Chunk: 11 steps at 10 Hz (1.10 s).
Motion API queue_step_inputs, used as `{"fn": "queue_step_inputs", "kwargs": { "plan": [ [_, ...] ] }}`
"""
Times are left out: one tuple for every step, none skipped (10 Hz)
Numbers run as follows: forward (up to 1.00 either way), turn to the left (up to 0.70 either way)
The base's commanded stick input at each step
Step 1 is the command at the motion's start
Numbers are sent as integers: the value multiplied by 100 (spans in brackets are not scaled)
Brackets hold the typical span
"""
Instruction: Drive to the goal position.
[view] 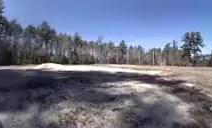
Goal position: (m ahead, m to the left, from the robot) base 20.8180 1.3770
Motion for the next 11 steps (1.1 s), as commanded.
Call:
{"fn": "queue_step_inputs", "kwargs": {
  "plan": [
    [70,0],
    [70,0],
    [70,0],
    [70,0],
    [70,0],
    [70,0],
    [70,0],
    [70,0],
    [70,0],
    [70,0],
    [70,0]
  ]
}}
